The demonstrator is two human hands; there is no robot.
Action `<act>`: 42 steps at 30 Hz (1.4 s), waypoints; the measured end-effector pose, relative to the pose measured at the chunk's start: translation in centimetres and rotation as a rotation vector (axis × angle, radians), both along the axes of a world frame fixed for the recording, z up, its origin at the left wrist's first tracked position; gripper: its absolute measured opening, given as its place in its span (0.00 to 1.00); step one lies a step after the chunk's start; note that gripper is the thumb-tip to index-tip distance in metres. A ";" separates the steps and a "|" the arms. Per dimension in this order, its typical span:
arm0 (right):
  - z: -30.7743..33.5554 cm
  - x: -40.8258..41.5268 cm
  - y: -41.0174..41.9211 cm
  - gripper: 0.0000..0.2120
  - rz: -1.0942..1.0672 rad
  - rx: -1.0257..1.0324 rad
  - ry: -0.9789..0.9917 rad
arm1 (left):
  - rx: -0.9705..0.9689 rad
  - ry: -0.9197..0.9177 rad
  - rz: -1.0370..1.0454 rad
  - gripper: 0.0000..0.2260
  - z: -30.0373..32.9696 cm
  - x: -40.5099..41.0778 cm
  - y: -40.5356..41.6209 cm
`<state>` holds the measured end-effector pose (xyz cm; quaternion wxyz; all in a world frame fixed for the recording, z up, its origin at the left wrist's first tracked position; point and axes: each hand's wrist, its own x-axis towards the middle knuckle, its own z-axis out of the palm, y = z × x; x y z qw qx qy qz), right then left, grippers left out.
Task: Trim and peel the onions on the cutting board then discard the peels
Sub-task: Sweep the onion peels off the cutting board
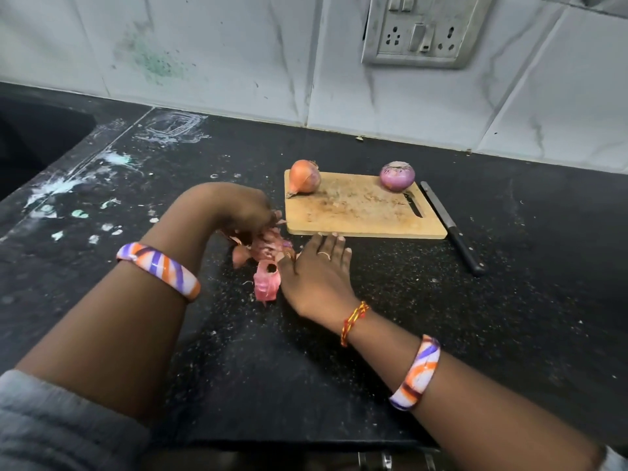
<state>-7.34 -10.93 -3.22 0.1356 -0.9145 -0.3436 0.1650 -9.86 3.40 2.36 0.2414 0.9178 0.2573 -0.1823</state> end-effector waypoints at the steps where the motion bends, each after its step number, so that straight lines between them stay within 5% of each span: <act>1: -0.1 -0.2 0.1 0.33 0.035 0.026 0.012 | -0.049 -0.037 0.004 0.14 0.3 -0.1 0.0; 8: -0.1 0.7 1.3 0.23 0.162 0.414 0.125 | -0.048 -0.292 0.140 0.13 2.3 -0.3 2.0; 16: 1.3 4.6 1.6 0.19 0.205 0.320 -0.144 | 0.132 -0.065 0.162 0.16 1.3 -1.0 3.1; 22: 0.0 7.0 2.3 0.16 0.110 0.274 -0.227 | 0.029 0.084 0.188 0.15 -0.2 -0.4 3.0; 28: 0.4 6.8 3.5 0.15 0.109 0.286 -0.238 | -0.093 -0.021 0.246 0.14 -0.1 0.0 3.3; 31: 1.4 5.1 3.7 0.22 0.297 0.334 -0.160 | -0.066 -0.079 0.264 0.14 0.2 -0.3 3.7; 34: 1.2 3.9 4.5 0.25 0.484 0.113 -0.079 | -0.040 -0.122 0.272 0.13 0.8 -0.4 3.5; 38: 2.1 3.0 4.2 0.18 0.354 0.221 0.039 | -0.046 -0.144 0.269 0.13 1.1 -0.1 3.1; 42: 2.3 3.6 2.9 0.20 0.260 0.220 -0.067 | -0.024 -0.176 0.239 0.13 1.3 0.5 2.9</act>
